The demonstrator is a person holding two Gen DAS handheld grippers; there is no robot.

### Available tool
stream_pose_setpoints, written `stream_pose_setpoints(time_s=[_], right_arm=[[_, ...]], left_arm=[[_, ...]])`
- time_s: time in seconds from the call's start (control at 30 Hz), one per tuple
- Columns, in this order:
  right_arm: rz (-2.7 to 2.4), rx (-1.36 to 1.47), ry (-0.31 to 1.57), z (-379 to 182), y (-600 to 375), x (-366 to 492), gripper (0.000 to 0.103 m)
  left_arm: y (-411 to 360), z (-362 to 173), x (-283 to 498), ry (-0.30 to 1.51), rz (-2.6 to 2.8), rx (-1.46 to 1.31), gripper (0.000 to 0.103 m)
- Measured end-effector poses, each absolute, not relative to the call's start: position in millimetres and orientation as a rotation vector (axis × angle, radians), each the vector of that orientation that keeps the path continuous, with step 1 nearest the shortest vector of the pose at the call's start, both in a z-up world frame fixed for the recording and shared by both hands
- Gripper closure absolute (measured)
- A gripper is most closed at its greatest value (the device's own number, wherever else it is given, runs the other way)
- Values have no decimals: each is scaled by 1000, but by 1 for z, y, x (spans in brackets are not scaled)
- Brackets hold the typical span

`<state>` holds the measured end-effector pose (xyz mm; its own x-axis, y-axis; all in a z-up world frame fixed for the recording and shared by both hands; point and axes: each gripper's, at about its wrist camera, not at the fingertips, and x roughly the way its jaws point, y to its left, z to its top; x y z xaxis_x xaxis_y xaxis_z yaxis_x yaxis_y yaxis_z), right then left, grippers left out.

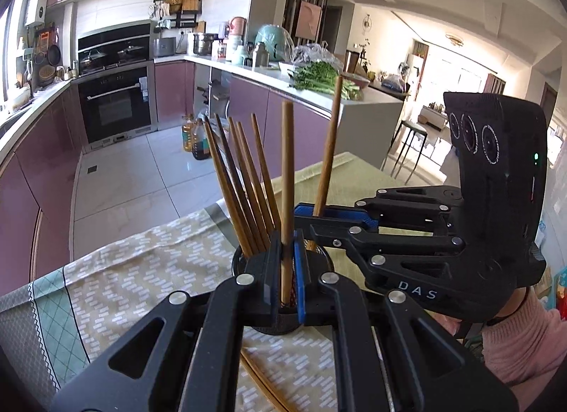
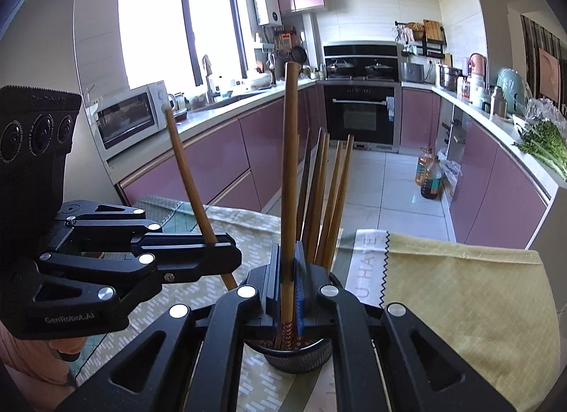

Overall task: Organize utensils
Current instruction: 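Lower the chopstick into the cup with the left tool while the right tool inserts its own, then open the left tool to release the chopstick while the right tool releases its own, then move both tools back to the last chopsticks on the cloth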

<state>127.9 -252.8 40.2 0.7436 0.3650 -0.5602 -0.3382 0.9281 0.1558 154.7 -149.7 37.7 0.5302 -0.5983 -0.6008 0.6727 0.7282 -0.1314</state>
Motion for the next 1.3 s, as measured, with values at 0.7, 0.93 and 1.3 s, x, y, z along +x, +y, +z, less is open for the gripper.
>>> stream_pose_setpoints(time_s=[0.7,0.93,1.3], right_arm=[[358,137,663,27,-265,143,95],[385,160,632,31,-271,126,89],[518,101,603,32,-246,69,71]], left_arm=[[-156,21,173,693,-678,134,77],[-135,28,155,620,-640,98,67],[-82,23,111,559,-584,88,50]])
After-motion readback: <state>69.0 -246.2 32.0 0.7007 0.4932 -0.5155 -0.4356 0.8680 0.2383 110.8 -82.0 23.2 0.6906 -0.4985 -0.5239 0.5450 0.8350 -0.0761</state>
